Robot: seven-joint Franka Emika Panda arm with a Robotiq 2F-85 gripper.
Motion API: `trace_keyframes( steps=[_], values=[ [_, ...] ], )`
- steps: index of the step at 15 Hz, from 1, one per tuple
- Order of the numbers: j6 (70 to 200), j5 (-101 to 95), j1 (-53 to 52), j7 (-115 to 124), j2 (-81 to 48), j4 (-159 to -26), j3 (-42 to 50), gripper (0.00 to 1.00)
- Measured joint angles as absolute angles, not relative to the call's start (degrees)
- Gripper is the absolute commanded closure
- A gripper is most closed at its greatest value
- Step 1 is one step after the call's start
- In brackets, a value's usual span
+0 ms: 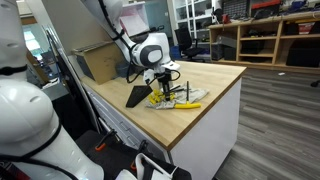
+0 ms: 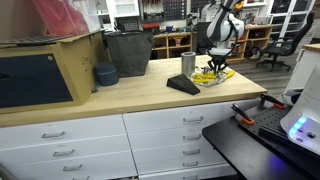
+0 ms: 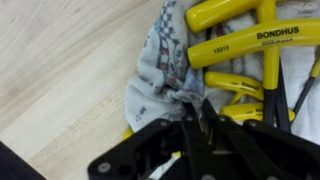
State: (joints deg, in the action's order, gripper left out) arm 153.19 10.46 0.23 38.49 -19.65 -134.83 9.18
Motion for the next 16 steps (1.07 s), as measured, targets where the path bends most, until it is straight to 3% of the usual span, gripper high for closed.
trace_keyframes(
  steps=[8,9,16],
  values=[
    [157.0,-8.1,-5.6,40.98,-13.02,-142.25,12.13,0.97],
    [157.15,-8.84,-6.07,40.98,-12.22,-143.48,11.97,0.67],
    [160.09,-12.3,-6.65,43.18,-10.02,-150.6,10.92,0.19]
  ],
)
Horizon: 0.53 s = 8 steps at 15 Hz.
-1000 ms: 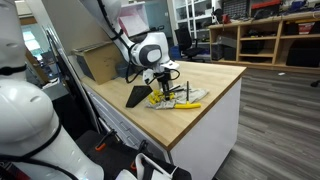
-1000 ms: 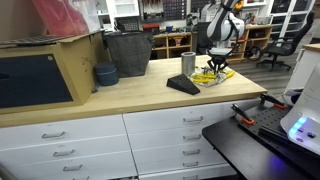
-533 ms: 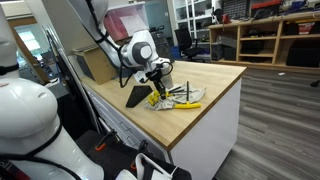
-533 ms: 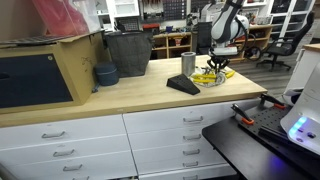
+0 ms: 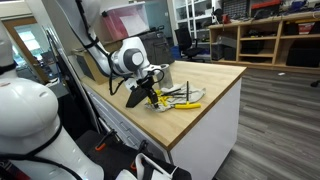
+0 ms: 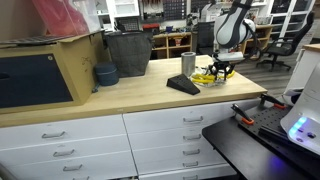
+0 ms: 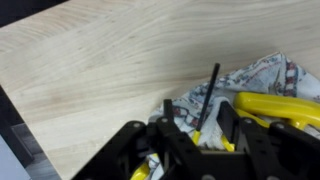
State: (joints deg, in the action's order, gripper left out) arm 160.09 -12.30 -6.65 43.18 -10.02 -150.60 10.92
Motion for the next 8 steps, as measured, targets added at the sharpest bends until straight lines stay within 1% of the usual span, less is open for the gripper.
trace_keyframes(
  steps=[1,2,3,8],
  values=[
    [160.82,-13.11,-6.65,43.24,-9.89,-151.42,10.94,0.1],
    [161.46,-13.83,-6.65,43.27,-9.75,-152.08,11.05,0.03],
    [161.97,-14.56,-6.64,43.3,-9.55,-152.63,11.2,0.0],
    [162.48,-15.66,-6.36,43.32,-7.99,-154.02,12.04,0.0]
  ],
)
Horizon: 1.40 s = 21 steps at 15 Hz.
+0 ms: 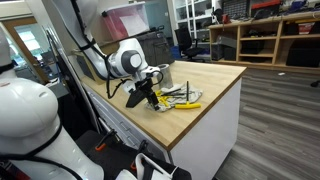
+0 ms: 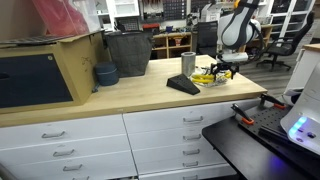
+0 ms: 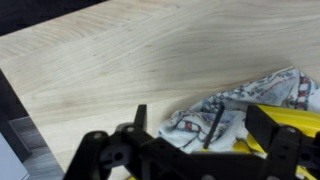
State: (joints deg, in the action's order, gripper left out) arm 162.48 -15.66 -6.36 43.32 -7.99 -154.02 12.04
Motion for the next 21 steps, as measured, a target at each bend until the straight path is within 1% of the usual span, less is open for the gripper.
trace_keyframes(
  steps=[6,11,17,21],
  values=[
    [162.12,-13.92,-3.6,43.98,-4.25,-153.96,11.8,0.0],
    [159.04,-2.2,-0.54,37.02,-3.77,-151.41,8.81,0.0],
    [153.06,9.9,1.34,27.83,-7.17,-145.55,6.6,0.0],
    [148.02,12.14,2.83,23.88,-11.74,-141.33,6.56,0.0]
  ],
)
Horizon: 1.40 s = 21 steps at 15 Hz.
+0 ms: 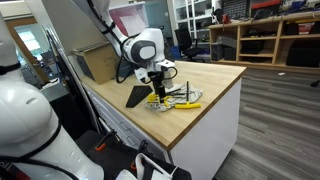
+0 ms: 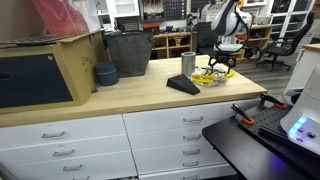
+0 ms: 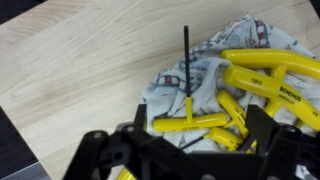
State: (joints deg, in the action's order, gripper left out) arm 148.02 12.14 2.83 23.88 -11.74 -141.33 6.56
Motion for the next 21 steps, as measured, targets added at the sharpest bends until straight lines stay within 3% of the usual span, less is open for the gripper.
trace_keyframes(
  steps=[7,8,10,19,21],
  values=[
    [146.45,12.13,4.4,23.66,-16.78,-136.54,6.67,0.01],
    [146.44,12.14,4.43,23.66,-17.02,-136.15,6.67,0.26],
    [146.41,12.17,4.43,23.66,-17.36,-135.63,6.61,0.29],
    [146.37,13.53,4.42,23.66,-18.03,-134.19,5.69,0.98],
    [146.37,14.1,4.42,23.64,-18.04,-133.99,5.42,1.0]
  ],
)
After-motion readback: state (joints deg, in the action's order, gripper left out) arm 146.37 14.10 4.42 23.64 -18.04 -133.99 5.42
